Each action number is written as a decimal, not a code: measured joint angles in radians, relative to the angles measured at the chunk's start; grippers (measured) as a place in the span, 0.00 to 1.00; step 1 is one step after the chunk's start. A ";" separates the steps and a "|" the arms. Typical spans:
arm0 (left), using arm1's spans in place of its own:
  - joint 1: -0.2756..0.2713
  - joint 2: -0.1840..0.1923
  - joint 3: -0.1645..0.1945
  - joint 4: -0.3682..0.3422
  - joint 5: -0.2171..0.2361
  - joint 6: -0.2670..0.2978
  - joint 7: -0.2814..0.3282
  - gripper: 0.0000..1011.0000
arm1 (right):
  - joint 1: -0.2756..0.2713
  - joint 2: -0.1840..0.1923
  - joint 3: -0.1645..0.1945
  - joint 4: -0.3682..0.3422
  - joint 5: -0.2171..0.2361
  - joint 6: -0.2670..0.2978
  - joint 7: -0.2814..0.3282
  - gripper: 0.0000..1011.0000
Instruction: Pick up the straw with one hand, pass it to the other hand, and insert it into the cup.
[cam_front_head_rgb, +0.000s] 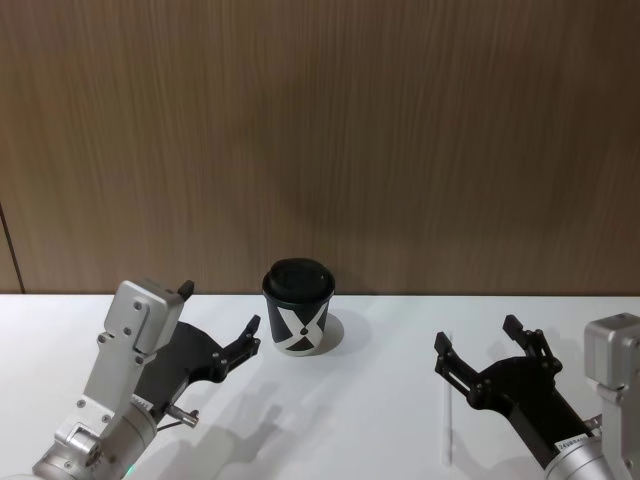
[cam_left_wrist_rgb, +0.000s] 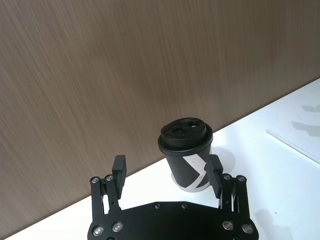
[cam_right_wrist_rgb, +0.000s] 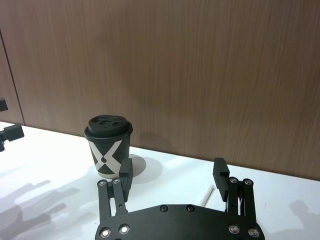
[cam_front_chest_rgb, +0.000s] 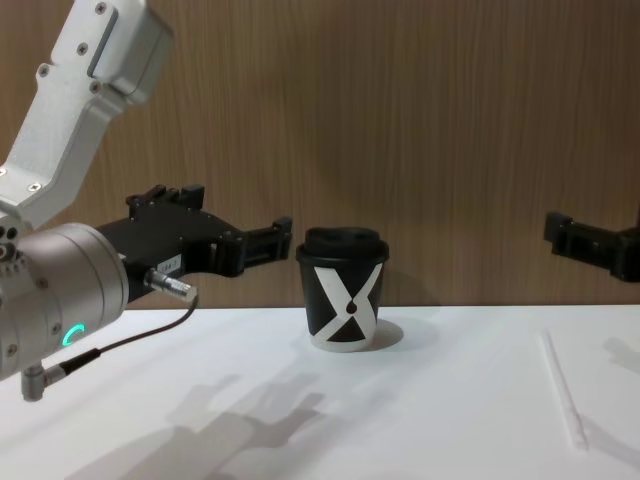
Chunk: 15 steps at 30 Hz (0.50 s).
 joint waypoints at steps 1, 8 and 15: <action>0.000 0.000 0.000 0.000 0.000 0.000 0.000 0.99 | 0.000 0.000 0.000 0.000 0.000 0.000 0.000 0.99; 0.000 0.000 0.000 0.000 0.000 0.000 0.000 0.99 | 0.000 0.000 0.000 0.000 0.000 0.000 0.000 0.99; 0.000 0.000 0.000 0.000 0.000 0.000 0.000 0.99 | 0.000 0.000 0.000 0.000 0.000 0.000 0.000 0.99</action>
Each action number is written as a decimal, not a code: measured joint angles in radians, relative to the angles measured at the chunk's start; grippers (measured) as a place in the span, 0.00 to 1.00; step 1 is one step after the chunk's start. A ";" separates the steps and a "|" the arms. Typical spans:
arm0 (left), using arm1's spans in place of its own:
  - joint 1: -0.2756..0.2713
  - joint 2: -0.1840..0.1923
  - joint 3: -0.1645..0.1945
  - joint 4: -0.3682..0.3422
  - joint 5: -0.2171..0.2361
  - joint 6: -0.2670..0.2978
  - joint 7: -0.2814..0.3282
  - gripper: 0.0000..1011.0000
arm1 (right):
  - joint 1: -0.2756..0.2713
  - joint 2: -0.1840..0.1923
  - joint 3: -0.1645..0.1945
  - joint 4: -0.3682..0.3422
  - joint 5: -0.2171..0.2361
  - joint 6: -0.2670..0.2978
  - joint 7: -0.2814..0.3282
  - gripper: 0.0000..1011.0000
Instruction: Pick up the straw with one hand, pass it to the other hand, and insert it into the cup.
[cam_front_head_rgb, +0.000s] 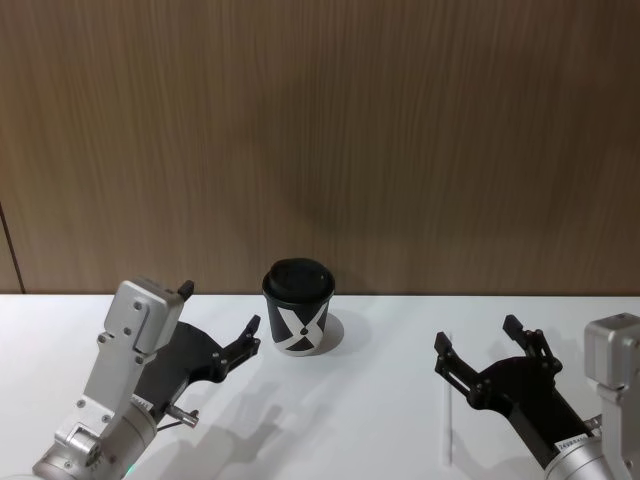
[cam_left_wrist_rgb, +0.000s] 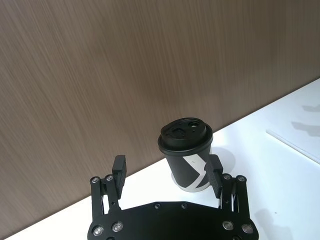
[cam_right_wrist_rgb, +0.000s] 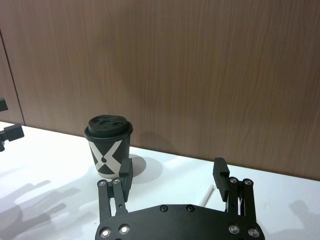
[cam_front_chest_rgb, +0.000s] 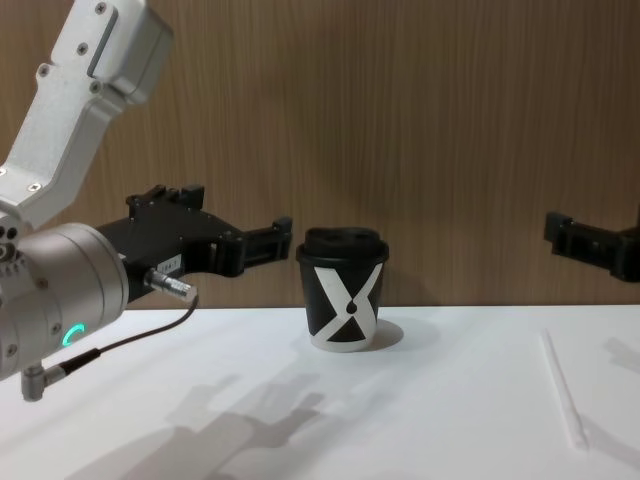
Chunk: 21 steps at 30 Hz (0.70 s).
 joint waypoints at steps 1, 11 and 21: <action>0.000 0.000 0.000 0.000 0.000 0.000 0.000 0.99 | 0.000 0.000 0.000 0.000 0.000 0.000 0.000 0.99; 0.000 0.000 0.000 0.000 0.000 0.000 0.000 0.99 | 0.000 0.000 0.000 0.000 0.000 0.000 0.000 0.99; 0.000 0.000 0.000 0.000 0.000 0.000 0.000 0.99 | 0.001 0.000 0.003 0.001 0.000 0.002 0.000 0.99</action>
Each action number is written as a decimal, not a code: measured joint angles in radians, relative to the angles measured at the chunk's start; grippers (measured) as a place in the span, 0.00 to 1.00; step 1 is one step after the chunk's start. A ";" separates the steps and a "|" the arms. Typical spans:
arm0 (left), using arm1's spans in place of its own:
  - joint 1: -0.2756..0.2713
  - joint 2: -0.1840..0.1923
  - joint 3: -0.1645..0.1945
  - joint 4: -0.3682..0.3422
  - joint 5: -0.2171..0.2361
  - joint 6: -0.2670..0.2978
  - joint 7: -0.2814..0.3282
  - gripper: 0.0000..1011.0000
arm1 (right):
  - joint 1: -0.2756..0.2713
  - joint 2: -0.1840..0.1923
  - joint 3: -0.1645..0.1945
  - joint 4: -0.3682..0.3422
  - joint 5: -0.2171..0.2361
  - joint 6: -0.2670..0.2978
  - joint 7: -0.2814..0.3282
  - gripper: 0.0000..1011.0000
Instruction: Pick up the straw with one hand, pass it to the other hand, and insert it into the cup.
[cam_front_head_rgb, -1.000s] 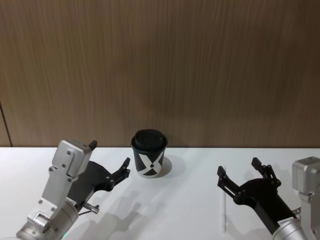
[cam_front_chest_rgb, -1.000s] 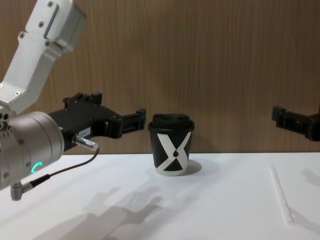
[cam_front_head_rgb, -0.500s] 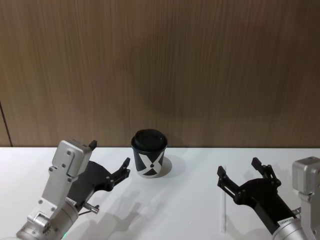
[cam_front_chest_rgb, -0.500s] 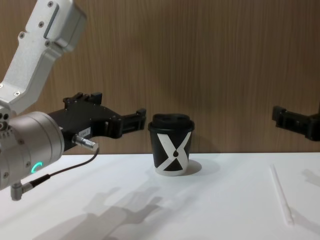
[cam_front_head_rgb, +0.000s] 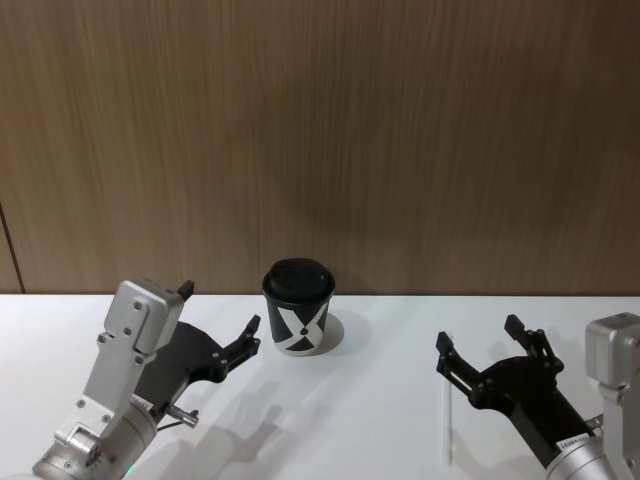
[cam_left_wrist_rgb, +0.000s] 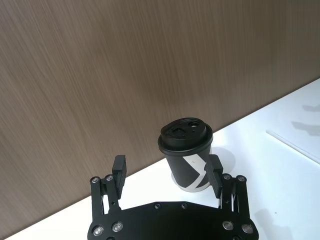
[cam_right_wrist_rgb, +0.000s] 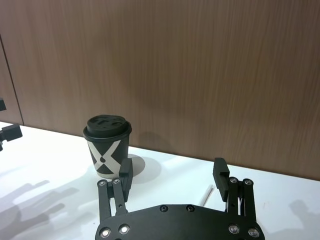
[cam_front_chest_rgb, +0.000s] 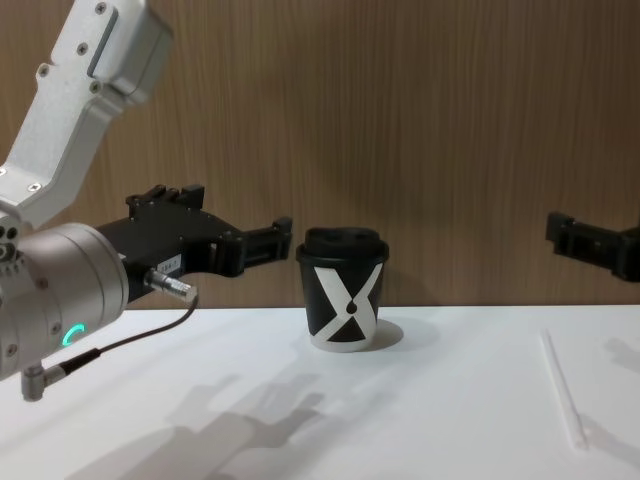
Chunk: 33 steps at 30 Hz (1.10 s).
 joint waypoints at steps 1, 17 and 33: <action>0.000 0.000 0.000 0.000 0.000 0.000 0.000 0.99 | 0.000 0.000 0.001 0.000 0.000 0.001 0.000 0.99; 0.000 0.000 0.000 0.000 0.000 0.000 0.000 0.99 | 0.041 0.023 0.014 0.017 0.003 0.117 0.023 0.99; 0.000 0.000 0.000 0.000 0.000 0.000 0.000 0.99 | 0.167 0.060 -0.023 0.099 0.003 0.263 0.128 0.99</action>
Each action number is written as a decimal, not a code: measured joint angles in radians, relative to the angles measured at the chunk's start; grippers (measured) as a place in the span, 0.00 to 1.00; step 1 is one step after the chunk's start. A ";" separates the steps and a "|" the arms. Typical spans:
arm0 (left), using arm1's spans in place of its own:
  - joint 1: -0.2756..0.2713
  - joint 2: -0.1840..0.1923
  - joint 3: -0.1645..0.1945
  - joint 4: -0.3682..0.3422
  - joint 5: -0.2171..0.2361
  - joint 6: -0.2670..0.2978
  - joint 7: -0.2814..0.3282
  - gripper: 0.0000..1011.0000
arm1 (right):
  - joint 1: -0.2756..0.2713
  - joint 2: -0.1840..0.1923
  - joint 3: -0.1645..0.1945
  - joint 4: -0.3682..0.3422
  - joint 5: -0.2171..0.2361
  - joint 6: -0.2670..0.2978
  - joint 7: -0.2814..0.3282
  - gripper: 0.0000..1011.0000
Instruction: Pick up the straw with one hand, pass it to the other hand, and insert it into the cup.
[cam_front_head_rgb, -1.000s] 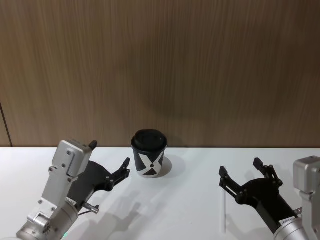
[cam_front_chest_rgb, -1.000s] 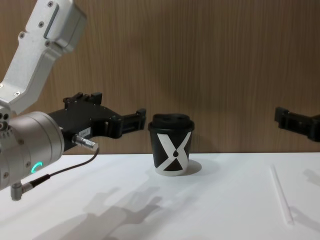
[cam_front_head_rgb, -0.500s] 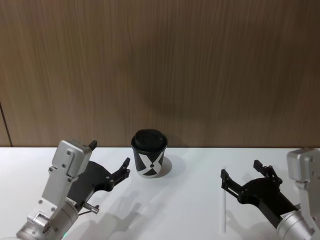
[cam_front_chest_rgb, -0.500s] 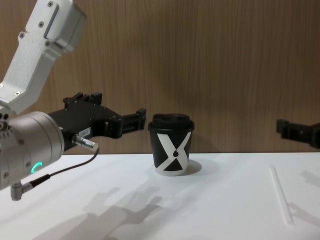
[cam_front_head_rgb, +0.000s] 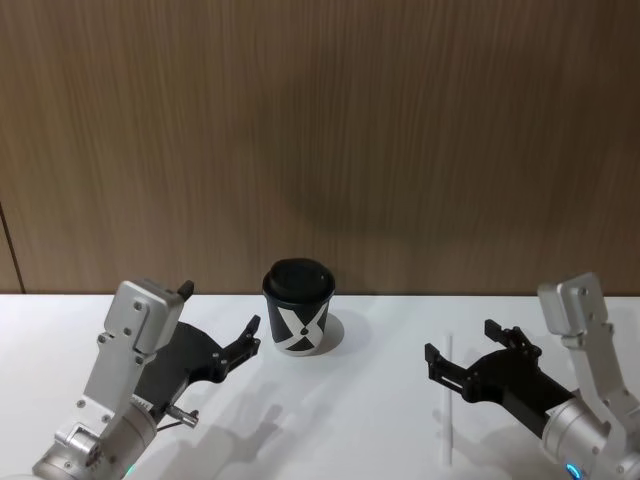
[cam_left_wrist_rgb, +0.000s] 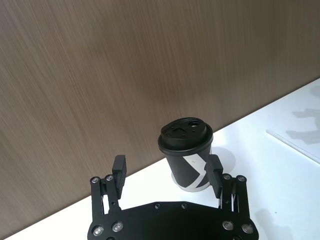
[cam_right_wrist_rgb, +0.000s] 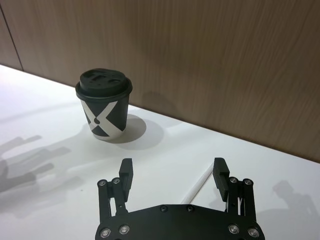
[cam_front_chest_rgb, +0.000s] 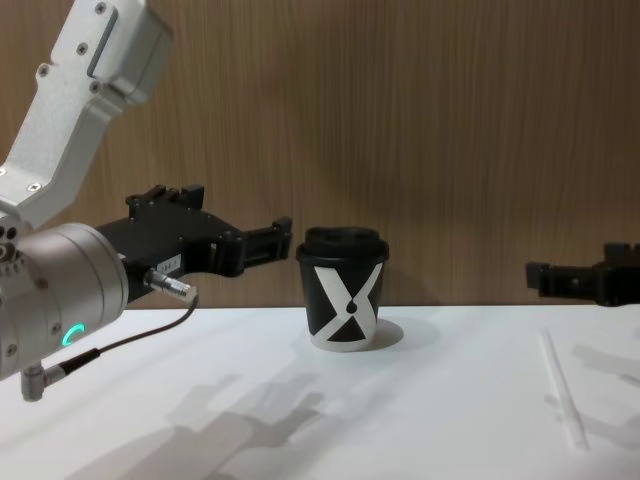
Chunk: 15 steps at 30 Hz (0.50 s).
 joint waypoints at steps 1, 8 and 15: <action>0.000 0.000 0.000 0.000 0.000 0.000 0.000 0.99 | 0.003 0.000 -0.001 0.003 0.000 0.005 0.003 0.99; 0.000 0.000 0.000 0.000 0.000 0.000 0.000 0.99 | 0.047 -0.013 -0.006 0.049 0.005 0.057 0.020 0.99; 0.000 0.000 0.000 0.000 0.000 0.000 0.000 0.99 | 0.072 -0.043 0.004 0.088 0.019 0.099 0.014 0.99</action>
